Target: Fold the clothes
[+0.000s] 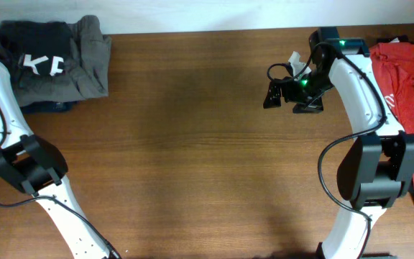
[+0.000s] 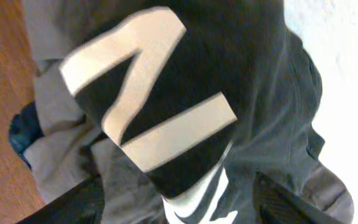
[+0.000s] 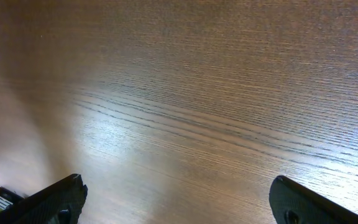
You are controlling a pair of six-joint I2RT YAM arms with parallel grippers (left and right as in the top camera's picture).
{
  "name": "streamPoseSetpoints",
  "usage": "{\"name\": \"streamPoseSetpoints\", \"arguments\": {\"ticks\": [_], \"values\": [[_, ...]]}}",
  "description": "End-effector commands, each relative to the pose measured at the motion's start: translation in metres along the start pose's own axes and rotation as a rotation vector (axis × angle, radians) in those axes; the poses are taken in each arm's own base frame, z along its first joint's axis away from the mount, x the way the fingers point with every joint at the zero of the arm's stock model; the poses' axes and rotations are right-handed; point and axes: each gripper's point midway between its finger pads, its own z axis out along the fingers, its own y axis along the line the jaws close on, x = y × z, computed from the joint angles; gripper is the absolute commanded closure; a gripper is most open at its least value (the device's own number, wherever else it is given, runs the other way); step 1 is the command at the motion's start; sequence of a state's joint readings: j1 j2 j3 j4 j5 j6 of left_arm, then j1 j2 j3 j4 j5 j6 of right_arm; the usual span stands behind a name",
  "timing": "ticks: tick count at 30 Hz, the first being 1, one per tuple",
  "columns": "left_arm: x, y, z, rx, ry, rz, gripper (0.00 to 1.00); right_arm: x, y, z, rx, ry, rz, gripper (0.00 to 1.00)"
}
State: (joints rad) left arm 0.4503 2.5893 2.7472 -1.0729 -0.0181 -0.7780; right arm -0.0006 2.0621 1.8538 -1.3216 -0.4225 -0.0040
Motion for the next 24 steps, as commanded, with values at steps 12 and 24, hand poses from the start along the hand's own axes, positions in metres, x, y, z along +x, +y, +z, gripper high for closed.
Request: {"name": "streamPoseSetpoints", "arguments": {"ticks": [12, 24], "values": [[0.069, -0.034, 0.003, 0.056, 0.169, 0.144, 0.28, -0.003, 0.0, 0.002, -0.018, -0.008, 0.0, 0.01], [0.076, -0.019, 0.037, -0.059, 0.1, 0.17, 0.29, 0.001, 0.0, 0.002, -0.017, 0.009, 0.008, 0.01]]}}
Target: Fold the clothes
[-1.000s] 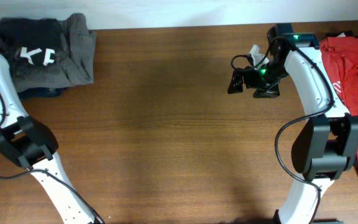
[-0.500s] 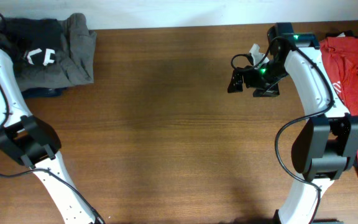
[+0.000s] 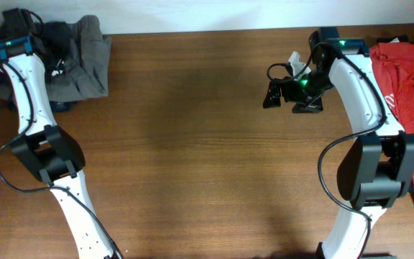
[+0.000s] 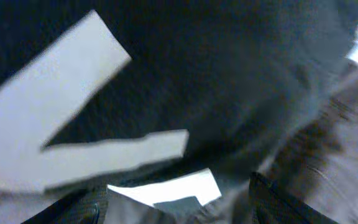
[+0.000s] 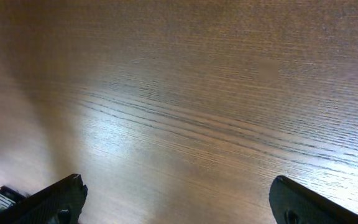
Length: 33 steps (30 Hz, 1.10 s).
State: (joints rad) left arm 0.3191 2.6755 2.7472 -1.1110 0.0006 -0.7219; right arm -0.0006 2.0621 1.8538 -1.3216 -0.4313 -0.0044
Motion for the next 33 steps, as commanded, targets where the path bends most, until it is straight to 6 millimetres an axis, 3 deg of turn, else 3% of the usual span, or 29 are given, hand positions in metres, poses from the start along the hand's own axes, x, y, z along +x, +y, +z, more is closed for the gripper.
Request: {"name": "streamPoseSetpoints", "arguments": {"ticks": [1, 9, 17, 23, 29, 33], "values": [[-0.014, 0.015, -0.002, -0.058, -0.054, 0.0, 0.3, 0.001, -0.002, 0.002, -0.009, 0.009, 0.008, 0.01], [-0.007, 0.028, -0.013, -0.123, -0.025, 0.004, 0.33, 0.001, -0.002, 0.002, -0.009, 0.01, 0.008, 0.01], [-0.018, 0.033, -0.02, -0.138, -0.067, -0.065, 0.32, 0.001, -0.002, 0.002, -0.008, 0.01, 0.008, 0.01], [-0.036, 0.053, -0.023, -0.226, -0.156, -0.072, 0.31, 0.0, -0.002, 0.002, -0.008, 0.006, 0.002, 0.01], [-0.048, 0.043, -0.016, -0.173, -0.203, -0.08, 0.27, 0.0, -0.002, 0.002, -0.009, 0.006, 0.003, 0.01], [-0.038, 0.036, -0.004, -0.126, -0.15, -0.076, 0.27, 0.001, -0.002, 0.002, -0.009, 0.008, 0.004, 0.01]]}}
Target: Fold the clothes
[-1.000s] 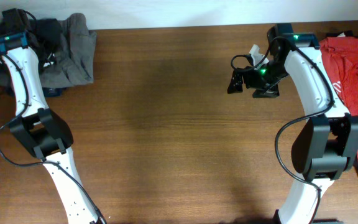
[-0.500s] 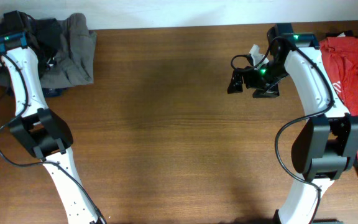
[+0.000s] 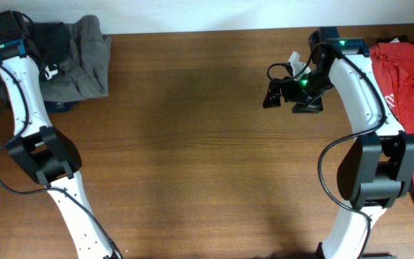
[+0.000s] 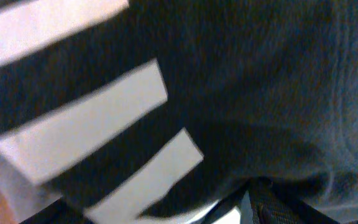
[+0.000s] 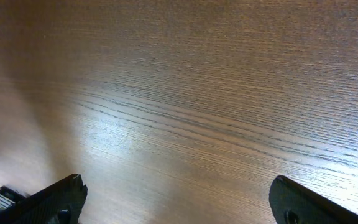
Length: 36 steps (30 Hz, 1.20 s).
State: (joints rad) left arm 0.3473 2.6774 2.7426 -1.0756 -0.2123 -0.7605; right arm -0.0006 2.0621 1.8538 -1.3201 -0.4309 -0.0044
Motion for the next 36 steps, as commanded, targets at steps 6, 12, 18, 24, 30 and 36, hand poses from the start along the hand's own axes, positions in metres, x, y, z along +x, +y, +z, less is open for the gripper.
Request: {"name": "streamPoseSetpoints", "arguments": {"ticks": [6, 12, 18, 24, 30, 36], "values": [[0.026, -0.005, 0.019, 0.064, 0.106, -0.006, 0.28, 0.001, -0.002, 0.002, -0.009, 0.009, 0.005, 0.01], [0.035, -0.001, 0.027, 0.056, 0.127, 0.004, 0.73, 0.001, -0.002, 0.002, -0.009, 0.009, 0.005, 0.01], [0.031, -0.025, 0.003, 0.183, 0.16, 0.06, 0.99, 0.001, -0.002, 0.002, -0.009, 0.009, 0.005, 0.02], [0.022, -0.044, -0.046, 0.295, 0.188, 0.073, 0.98, 0.001, -0.002, 0.002, -0.009, 0.009, 0.004, 0.02], [0.033, -0.049, -0.065, 0.356, 0.275, 0.07, 0.95, 0.001, -0.002, 0.002, -0.009, 0.008, 0.004, 0.01], [0.04, -0.049, -0.067, 0.379, 0.32, 0.071, 0.18, 0.001, -0.002, 0.002, -0.009, 0.008, 0.004, 0.01]]}}
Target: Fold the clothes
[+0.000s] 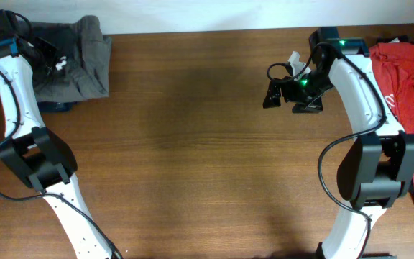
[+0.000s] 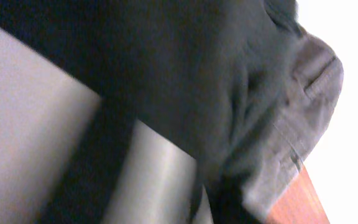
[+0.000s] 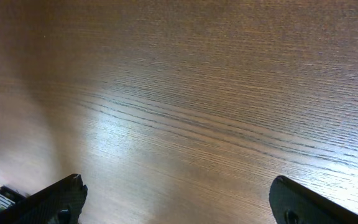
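Note:
A pile of dark and grey clothes [image 1: 77,57] lies at the table's far left corner. My left gripper [image 1: 49,53] is down in the top of that pile. The left wrist view is filled by black fabric [image 2: 185,68] with a blurred white print [image 2: 36,137], and a grey garment [image 2: 303,106] beside it. The left fingers do not show there. My right gripper [image 1: 287,97] hangs open over bare wood [image 3: 185,112], its two fingers [image 3: 61,196] far apart with nothing between them.
A red garment [image 1: 408,72] lies along the right edge of the wooden table [image 1: 192,151], behind the right arm. Something blue [image 1: 49,106] peeks out under the pile's near side. A white wall runs behind the table.
The left wrist camera is now pressed closer into the black fabric, and the finger seen at its lower edge no longer shows. The black top of the pile looks more bunched. The right arm has not moved.
My left gripper first hung open above the black shirt's white letters, with the arm at the table's left edge. Then the arm reached over the pile and the fabric filled the view, closer each time. By now the gripper is buried in it. The right gripper stayed open over bare wood.

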You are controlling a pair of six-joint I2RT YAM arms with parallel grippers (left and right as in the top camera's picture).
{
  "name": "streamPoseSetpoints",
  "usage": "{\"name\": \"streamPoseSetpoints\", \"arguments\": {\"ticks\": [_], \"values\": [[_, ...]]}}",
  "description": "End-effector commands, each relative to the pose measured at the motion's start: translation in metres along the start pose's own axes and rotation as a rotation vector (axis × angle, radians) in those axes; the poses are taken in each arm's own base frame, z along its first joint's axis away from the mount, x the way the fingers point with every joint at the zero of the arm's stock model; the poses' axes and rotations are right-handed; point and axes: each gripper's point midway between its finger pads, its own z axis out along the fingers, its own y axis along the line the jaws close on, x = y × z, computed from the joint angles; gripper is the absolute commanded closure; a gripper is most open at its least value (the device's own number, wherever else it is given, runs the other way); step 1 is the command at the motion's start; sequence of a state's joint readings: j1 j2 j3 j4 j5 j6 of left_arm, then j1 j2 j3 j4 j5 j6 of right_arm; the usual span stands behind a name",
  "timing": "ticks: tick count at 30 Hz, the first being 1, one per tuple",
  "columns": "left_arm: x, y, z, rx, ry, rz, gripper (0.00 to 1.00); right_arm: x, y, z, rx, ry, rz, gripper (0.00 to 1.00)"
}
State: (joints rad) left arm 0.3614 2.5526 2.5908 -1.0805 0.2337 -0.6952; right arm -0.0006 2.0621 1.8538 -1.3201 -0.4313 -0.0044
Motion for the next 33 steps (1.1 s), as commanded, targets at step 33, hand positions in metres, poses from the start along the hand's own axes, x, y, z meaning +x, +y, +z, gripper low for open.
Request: {"name": "streamPoseSetpoints", "arguments": {"ticks": [33], "values": [[-0.018, 0.06, -0.058, -0.086, 0.026, -0.015, 0.19, -0.003, -0.002, 0.002, -0.009, -0.009, -0.004, 0.01]]}}
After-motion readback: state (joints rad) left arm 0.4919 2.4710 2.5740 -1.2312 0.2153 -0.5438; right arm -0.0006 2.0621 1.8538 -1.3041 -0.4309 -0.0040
